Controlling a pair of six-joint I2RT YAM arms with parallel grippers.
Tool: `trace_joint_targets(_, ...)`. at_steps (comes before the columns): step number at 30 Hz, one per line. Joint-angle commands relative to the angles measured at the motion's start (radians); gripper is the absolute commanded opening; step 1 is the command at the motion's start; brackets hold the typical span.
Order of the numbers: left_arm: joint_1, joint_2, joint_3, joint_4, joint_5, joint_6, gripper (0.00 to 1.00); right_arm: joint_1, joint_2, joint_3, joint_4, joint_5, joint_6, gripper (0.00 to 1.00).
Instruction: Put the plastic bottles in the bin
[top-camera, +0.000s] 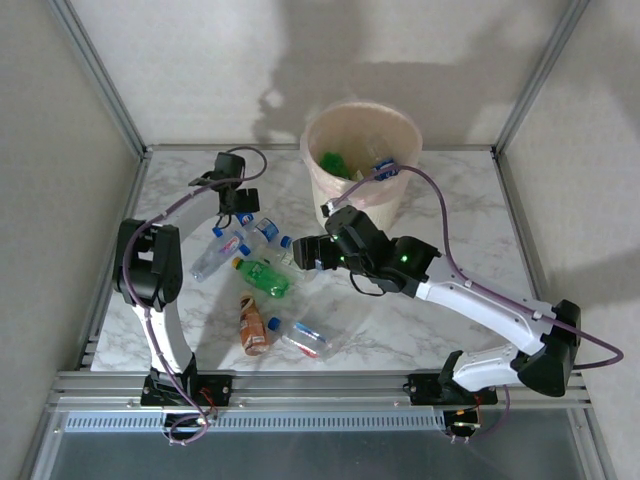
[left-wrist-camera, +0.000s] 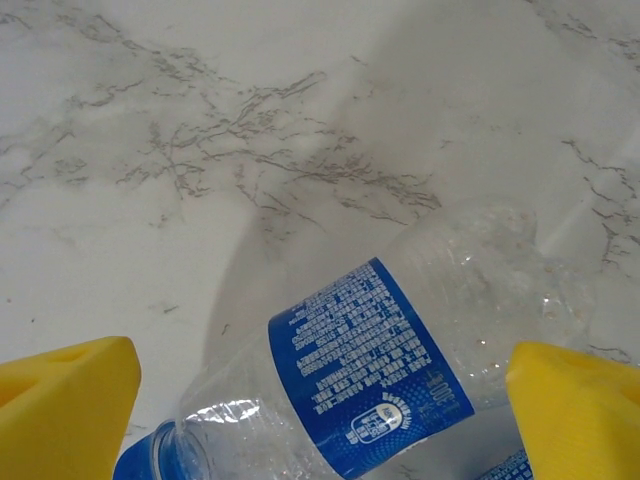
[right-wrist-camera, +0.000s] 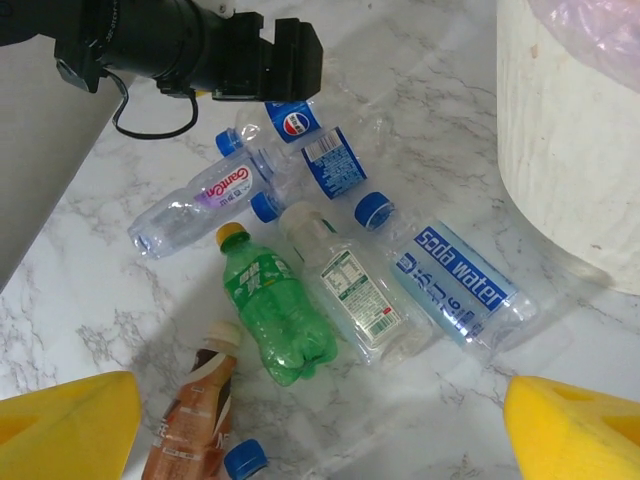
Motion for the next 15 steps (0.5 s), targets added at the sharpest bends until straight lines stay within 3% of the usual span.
trace_joint_targets(1, -0.015, 0.023, 0.026, -0.006, -0.038, 0.048, 0.95, 0.014, 0.018, 0.028, -0.008, -0.018, 0.007, 0.94)
trace_joint_targets(7, -0.014, 0.085, 0.054, -0.018, -0.099, 0.068, 0.97, 0.014, 0.025, 0.038, -0.011, -0.021, 0.01, 0.94)
trace_joint_targets(15, -0.014, 0.141, 0.083, -0.023, -0.095, 0.058, 0.97, 0.015, 0.023, 0.035, -0.016, -0.033, 0.021, 0.94)
